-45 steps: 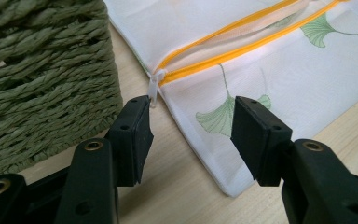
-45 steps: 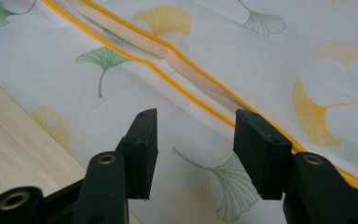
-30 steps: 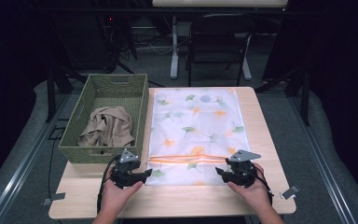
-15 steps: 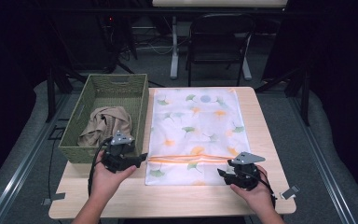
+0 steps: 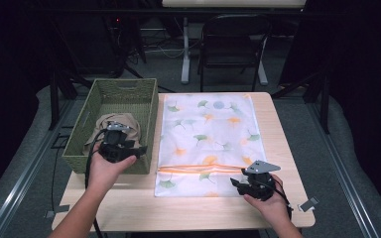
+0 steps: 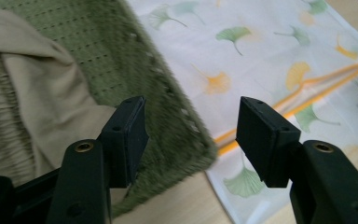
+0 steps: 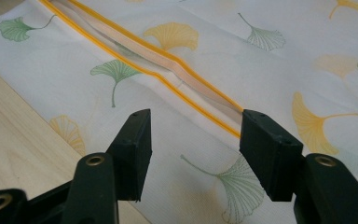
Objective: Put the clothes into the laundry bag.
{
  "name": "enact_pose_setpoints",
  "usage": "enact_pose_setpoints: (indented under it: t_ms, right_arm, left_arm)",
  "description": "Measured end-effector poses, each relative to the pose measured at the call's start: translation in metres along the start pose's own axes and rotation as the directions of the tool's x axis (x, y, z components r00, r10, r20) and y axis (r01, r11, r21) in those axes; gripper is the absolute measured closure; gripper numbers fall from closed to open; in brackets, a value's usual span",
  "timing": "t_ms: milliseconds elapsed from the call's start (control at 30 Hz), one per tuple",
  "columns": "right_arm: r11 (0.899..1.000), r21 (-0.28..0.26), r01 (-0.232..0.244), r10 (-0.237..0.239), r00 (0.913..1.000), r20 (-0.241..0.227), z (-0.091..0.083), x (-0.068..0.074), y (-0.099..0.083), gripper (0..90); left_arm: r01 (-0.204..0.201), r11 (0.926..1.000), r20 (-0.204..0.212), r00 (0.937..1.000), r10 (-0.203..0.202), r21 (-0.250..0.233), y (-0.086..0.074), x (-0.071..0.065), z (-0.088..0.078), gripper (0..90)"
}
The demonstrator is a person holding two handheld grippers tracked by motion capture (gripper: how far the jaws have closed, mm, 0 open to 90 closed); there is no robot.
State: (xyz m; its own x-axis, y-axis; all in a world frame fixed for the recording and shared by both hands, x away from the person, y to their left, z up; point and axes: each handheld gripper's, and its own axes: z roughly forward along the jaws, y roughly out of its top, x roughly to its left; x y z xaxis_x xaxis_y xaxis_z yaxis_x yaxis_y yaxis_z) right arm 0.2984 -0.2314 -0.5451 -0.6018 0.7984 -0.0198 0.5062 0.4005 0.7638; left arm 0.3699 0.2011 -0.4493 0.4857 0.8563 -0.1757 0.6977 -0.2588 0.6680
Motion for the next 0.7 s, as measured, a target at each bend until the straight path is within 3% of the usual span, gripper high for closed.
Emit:
enact_pose_setpoints:
  t_ms: [33, 67, 100, 367, 500, 700]
  right_arm:
    - [1.000, -0.005, -0.002, 0.002, 1.0000, -0.001, 0.002, 0.000, 0.001, 43.7]
    - [1.000, -0.005, -0.002, 0.002, 1.0000, -0.001, 0.002, 0.000, 0.001, 43.7]
    - [1.000, -0.008, 0.003, -0.003, 1.0000, -0.008, 0.002, 0.001, 0.002, 43.7]
    - [1.000, -0.011, 0.009, -0.010, 0.9999, -0.014, 0.005, 0.002, 0.005, 43.7]
    - [1.000, -0.008, 0.013, -0.013, 0.9998, -0.013, 0.007, 0.002, 0.006, 43.5]
    - [1.000, -0.011, -0.002, 0.002, 0.9999, -0.012, 0.007, 0.000, 0.004, 43.4]
  left_arm:
    - [0.030, 0.9995, -0.019, 0.9994, -0.030, 0.009, 0.003, 0.010, 0.001, 40.8]
    - [0.030, 0.9995, -0.019, 0.9994, -0.030, 0.009, 0.003, 0.010, 0.001, 40.6]
    - [0.055, 0.9983, -0.043, 0.9976, -0.054, 0.018, 0.007, 0.021, 0.001, 40.4]
    - [0.089, 0.9957, -0.129, 0.9881, -0.084, 0.027, 0.023, 0.053, -0.002, 37.8]
    - [0.113, 0.9931, -0.142, 0.9841, -0.107, 0.032, 0.026, 0.062, 0.000, 37.8]
    - [0.152, 0.9862, -0.198, 0.9707, -0.136, 0.067, 0.036, 0.083, 0.011, 35.6]
